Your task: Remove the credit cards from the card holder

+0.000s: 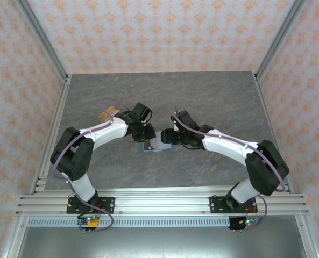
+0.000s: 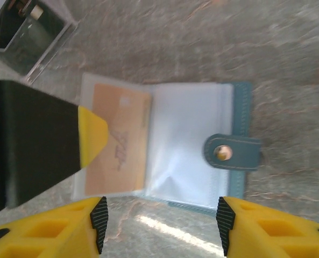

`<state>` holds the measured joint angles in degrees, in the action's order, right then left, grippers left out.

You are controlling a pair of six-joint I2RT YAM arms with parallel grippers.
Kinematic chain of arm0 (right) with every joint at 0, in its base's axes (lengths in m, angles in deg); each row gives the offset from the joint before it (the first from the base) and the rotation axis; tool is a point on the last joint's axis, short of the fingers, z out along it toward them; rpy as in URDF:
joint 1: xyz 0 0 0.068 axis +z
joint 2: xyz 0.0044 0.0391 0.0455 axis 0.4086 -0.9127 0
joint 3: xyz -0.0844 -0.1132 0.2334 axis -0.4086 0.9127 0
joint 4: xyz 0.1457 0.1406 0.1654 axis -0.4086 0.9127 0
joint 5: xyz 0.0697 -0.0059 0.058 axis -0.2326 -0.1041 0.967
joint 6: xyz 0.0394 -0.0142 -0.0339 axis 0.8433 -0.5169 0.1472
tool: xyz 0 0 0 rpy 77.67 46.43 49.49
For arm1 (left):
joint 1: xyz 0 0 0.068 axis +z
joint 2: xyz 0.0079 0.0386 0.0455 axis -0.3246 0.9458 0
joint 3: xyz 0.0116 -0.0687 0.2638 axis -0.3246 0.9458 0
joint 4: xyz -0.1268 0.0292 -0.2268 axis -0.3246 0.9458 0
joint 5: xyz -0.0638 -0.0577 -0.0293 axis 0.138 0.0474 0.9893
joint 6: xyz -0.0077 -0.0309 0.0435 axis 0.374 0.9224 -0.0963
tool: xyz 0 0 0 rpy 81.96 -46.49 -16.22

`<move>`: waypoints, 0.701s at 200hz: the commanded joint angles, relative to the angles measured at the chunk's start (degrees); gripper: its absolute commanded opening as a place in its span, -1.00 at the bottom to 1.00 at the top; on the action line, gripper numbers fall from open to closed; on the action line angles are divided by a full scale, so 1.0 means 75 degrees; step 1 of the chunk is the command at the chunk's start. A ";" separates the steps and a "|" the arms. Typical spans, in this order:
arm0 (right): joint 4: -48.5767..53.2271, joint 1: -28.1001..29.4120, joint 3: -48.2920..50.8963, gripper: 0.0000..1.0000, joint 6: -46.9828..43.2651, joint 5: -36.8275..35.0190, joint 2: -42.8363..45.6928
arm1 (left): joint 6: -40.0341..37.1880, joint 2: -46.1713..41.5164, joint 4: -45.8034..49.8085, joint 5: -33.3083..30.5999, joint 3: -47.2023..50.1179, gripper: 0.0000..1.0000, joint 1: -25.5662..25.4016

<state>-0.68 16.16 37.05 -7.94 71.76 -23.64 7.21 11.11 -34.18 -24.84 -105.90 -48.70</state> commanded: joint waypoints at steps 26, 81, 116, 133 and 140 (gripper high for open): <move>-0.0466 -0.0213 0.0598 0.17 0.0347 -0.1437 0.0722 | 0.0634 0.0457 -0.1051 0.1260 -0.0481 -0.09 -0.0087; -0.0812 -0.0207 0.0690 0.07 0.0006 -0.0914 0.0651 | 0.0630 0.0384 -0.0671 0.0674 -0.0546 0.03 -0.0064; -0.0803 -0.0191 0.0329 -0.35 -0.0168 0.0058 -0.0048 | 0.0747 -0.0033 -0.0568 -0.0094 0.0054 -0.11 0.0082; -0.0693 -0.0116 0.0143 -0.50 -0.0176 0.0232 -0.0382 | 0.0860 -0.0075 -0.0773 -0.0121 0.0390 -0.23 0.0099; -0.0632 -0.0070 0.0054 -0.54 -0.0200 0.0236 -0.0506 | 0.0895 -0.0069 -0.0857 -0.0130 0.0501 -0.28 0.0099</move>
<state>-5.68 14.69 40.57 -8.61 70.47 -24.76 12.82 12.73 -40.26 -22.40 -105.20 -48.42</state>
